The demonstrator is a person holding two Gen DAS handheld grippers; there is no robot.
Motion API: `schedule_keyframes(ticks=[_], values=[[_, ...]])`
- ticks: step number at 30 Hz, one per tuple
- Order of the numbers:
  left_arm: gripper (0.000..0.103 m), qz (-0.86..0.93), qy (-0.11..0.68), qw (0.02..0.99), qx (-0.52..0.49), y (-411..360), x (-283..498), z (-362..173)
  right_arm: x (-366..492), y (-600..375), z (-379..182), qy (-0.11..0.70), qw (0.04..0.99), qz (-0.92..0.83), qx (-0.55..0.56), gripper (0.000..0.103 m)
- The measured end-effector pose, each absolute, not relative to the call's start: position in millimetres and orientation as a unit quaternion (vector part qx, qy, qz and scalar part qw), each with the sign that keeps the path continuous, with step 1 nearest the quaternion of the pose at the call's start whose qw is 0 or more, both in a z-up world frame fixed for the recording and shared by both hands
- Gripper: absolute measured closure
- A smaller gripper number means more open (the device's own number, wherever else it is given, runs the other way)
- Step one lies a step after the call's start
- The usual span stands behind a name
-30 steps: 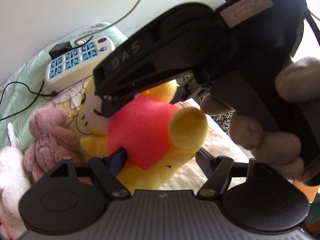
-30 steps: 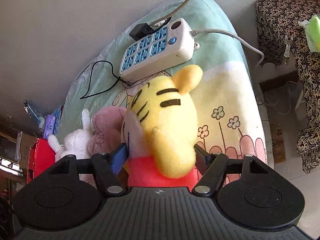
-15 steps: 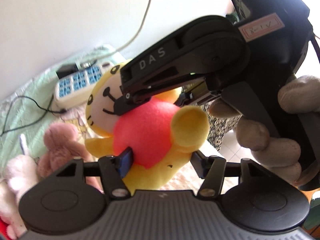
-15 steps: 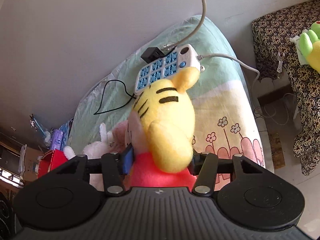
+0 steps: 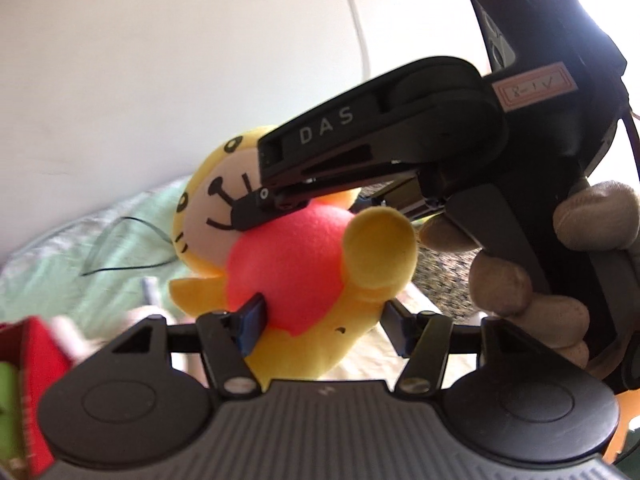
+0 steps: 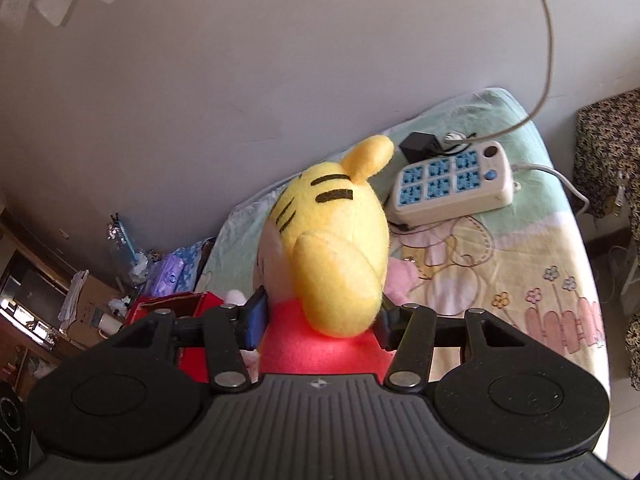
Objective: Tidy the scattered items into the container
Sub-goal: 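Carry the tiger plush with the right gripper over the red box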
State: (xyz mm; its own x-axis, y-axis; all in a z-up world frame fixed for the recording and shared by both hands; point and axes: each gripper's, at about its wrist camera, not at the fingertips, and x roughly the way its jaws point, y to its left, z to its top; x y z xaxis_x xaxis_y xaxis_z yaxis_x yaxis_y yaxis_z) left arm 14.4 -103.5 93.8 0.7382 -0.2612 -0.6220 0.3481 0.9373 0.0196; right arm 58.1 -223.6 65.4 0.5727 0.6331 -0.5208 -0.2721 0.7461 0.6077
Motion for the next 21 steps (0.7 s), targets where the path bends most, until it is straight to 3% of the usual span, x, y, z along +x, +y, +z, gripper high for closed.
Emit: schedule_keyframes(ticks=[10, 21], values=[[0.042, -0.092, 0.292, 0.951, 0.052, 5.1, -22.4, 120.6, 56.2, -95.7, 96.1, 0.352, 0.846, 0.346, 0.204, 0.049], [0.042, -0.088, 0.299, 0.949, 0.040, 161.8, -46.3, 117.2, 41.3, 56.9, 93.3, 0.360, 0.843, 0.350, 0.192, 0.049]])
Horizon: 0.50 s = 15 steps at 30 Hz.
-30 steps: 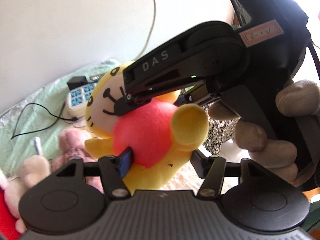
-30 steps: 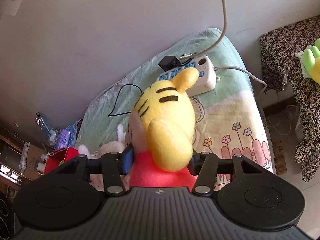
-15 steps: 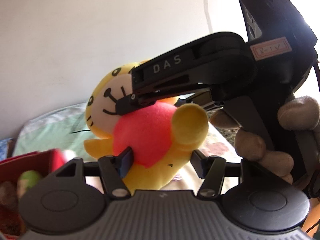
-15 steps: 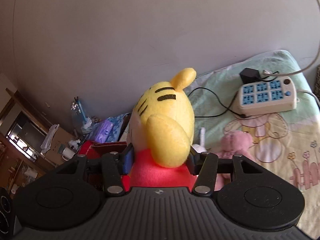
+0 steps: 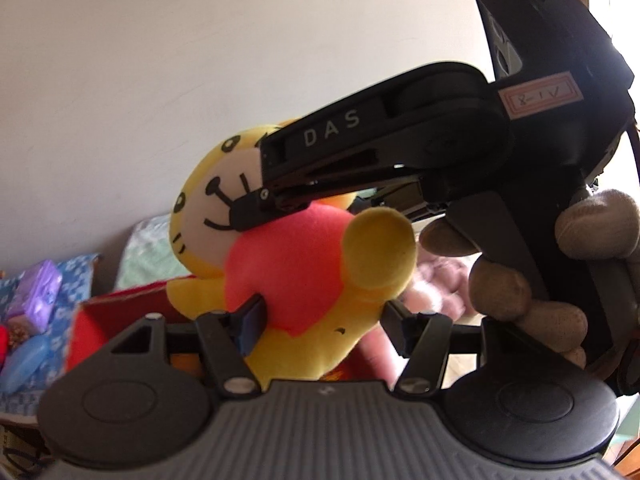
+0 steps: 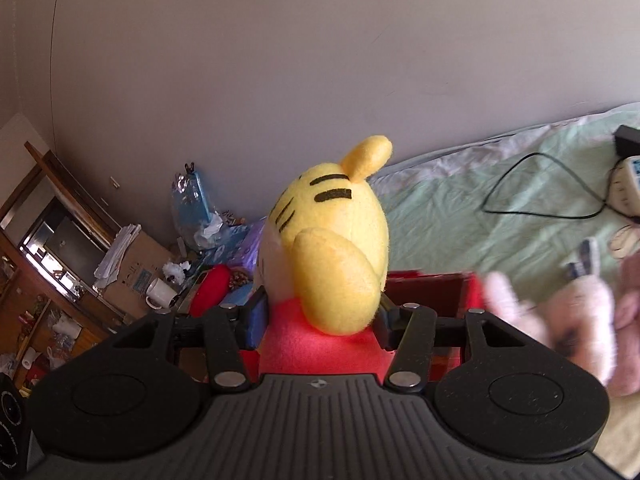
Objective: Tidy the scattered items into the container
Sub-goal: 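Carry the tiger plush with the right gripper over the red box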
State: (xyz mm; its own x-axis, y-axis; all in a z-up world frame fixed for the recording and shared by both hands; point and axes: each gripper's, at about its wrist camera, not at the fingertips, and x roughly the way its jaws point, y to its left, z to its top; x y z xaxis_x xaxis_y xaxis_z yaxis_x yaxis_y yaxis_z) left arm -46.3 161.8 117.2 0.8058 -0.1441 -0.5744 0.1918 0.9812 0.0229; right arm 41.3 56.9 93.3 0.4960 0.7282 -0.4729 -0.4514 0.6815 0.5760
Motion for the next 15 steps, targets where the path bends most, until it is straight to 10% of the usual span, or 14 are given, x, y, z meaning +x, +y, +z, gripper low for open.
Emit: schedule_keyframes(ticks=[15], values=[[0.039, -0.082, 0.382, 0.920, -0.010, 291.8, -36.4, 59.2, 27.9, 194.3, 55.3, 0.405, 0.862, 0.277, 0.130, 0.051]])
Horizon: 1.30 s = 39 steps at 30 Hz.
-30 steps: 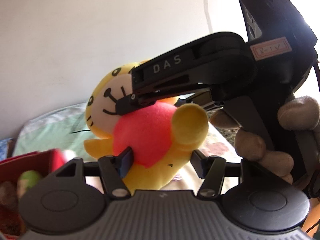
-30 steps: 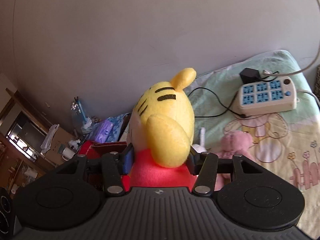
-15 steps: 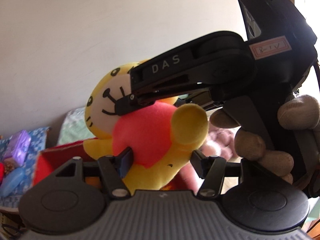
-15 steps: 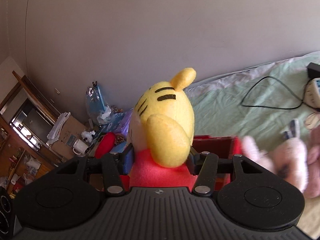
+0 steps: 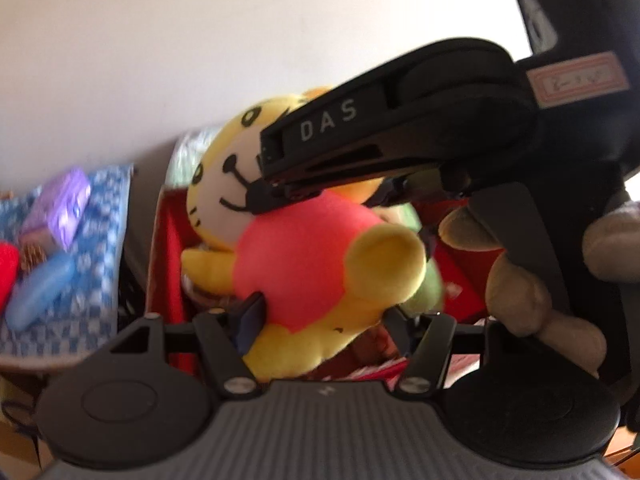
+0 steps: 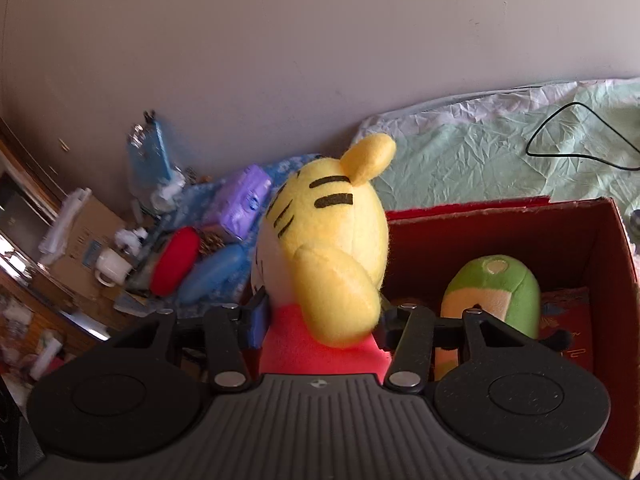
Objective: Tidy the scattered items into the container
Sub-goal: 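Carry the tiger plush with the right gripper over the red box, then lower the tiger plush into the box and open the right gripper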
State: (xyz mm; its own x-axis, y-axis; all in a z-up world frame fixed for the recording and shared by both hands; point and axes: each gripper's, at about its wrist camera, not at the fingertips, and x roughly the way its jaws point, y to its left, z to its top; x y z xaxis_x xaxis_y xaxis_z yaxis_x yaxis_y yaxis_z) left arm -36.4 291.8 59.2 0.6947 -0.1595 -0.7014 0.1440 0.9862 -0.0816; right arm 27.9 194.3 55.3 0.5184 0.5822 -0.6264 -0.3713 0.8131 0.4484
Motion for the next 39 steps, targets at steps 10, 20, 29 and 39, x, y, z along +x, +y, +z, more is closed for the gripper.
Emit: schedule_keyframes(ticks=[10, 20, 29, 39], values=[[0.040, -0.055, 0.385, 0.921, -0.007, 324.5, -76.1, 50.3, 25.1, 239.1, 43.6, 0.434, 0.864, 0.238, 0.087, 0.052], [0.063, -0.063, 0.366, 0.928, -0.014, 341.6, -88.9, 54.0, 32.2, 271.5, 34.4, 0.475, 0.852, 0.220, 0.017, 0.053], [0.065, -0.054, 0.373, 0.926, -0.029, 344.3, -88.5, 57.2, 35.6, 289.1, 46.9, 0.500, 0.819, 0.280, -0.008, 0.026], [0.054, -0.035, 0.388, 0.920, -0.038, 351.8, -74.0, 54.6, 48.4, 219.9, 42.8, 0.542, 0.761, 0.321, 0.154, 0.037]])
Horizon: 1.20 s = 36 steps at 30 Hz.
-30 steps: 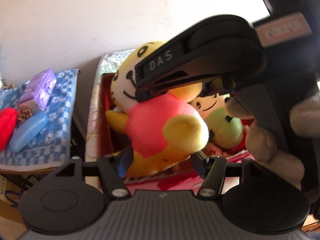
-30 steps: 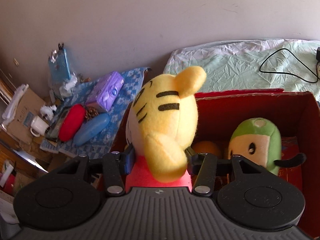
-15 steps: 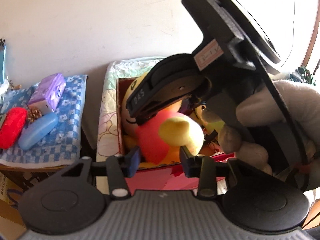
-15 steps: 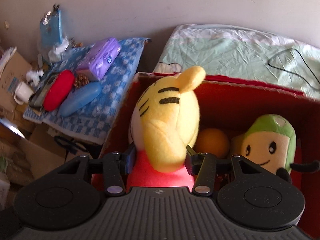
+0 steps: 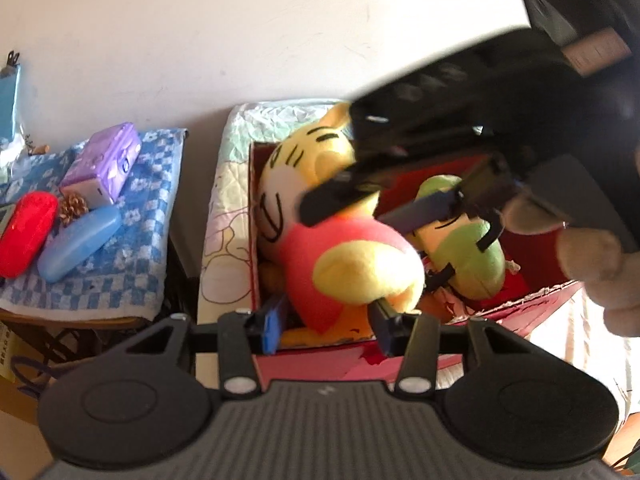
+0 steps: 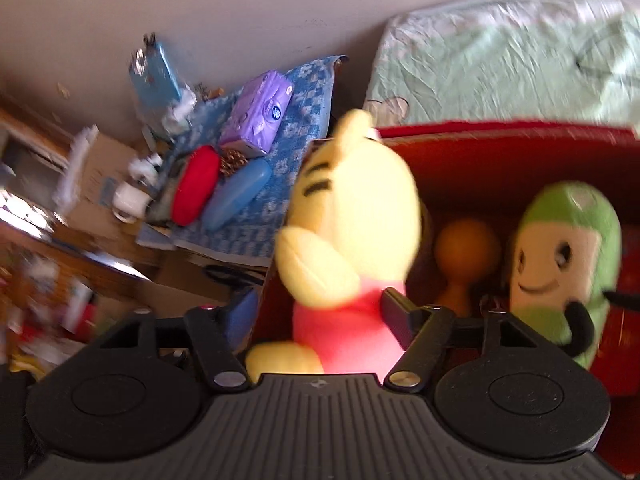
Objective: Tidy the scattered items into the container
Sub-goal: 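Lower the tiger plush into the box and open the right gripper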
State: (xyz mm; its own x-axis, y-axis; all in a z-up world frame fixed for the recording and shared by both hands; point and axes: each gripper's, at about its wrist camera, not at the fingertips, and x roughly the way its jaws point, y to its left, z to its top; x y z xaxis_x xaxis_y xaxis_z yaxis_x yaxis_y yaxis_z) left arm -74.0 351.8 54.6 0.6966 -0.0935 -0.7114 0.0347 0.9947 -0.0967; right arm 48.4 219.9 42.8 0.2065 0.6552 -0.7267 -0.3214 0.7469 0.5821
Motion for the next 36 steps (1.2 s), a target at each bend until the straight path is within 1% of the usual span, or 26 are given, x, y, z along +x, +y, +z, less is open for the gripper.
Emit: schedule_keyframes(ticks=[1, 3, 4, 5, 8, 10, 11, 15, 21, 26, 30, 36], values=[[0.054, -0.035, 0.387, 0.921, -0.035, 351.6, -73.8, 54.5, 47.0, 211.6, 41.3, 0.541, 0.757, 0.324, 0.171, 0.041], [0.054, -0.035, 0.391, 0.919, -0.034, 351.2, -73.3, 52.9, 43.3, 198.8, 38.2, 0.539, 0.753, 0.324, 0.194, 0.054], [0.053, -0.035, 0.394, 0.918, -0.037, 351.8, -73.2, 52.5, 41.3, 194.0, 35.4, 0.540, 0.752, 0.320, 0.202, 0.063], [0.053, -0.036, 0.395, 0.917, -0.040, 352.5, -74.0, 52.6, 40.4, 189.5, 33.2, 0.541, 0.750, 0.317, 0.212, 0.069], [0.052, -0.036, 0.395, 0.917, -0.040, 354.9, -73.0, 51.6, 33.4, 179.6, 31.6, 0.533, 0.749, 0.321, 0.227, 0.079], [0.051, -0.035, 0.395, 0.917, -0.034, 353.1, -72.8, 51.1, 27.8, 176.6, 34.2, 0.524, 0.755, 0.325, 0.223, 0.082], [0.051, -0.035, 0.395, 0.918, -0.031, 352.2, -73.1, 51.1, 25.3, 176.0, 34.7, 0.521, 0.758, 0.324, 0.222, 0.085], [0.051, -0.034, 0.395, 0.918, -0.034, 353.9, -73.9, 51.0, 29.5, 177.7, 23.1, 0.537, 0.744, 0.322, 0.235, 0.088], [0.061, -0.024, 0.376, 0.926, -0.010, 349.7, -91.4, 61.3, 38.3, 200.0, 18.8, 0.538, 0.732, 0.349, 0.231, 0.089], [0.061, -0.021, 0.352, 0.936, 0.006, 343.3, -111.0, 76.6, 40.6, 220.1, 14.3, 0.548, 0.726, 0.362, 0.204, 0.089], [0.061, -0.050, 0.327, 0.944, -0.005, 337.8, -116.9, 91.9, 45.8, 222.6, 16.4, 0.555, 0.718, 0.375, 0.188, 0.089], [0.061, -0.087, 0.353, 0.932, -0.008, 314.7, -90.6, 74.3, 56.3, 228.6, 17.6, 0.570, 0.696, 0.408, 0.156, 0.089]])
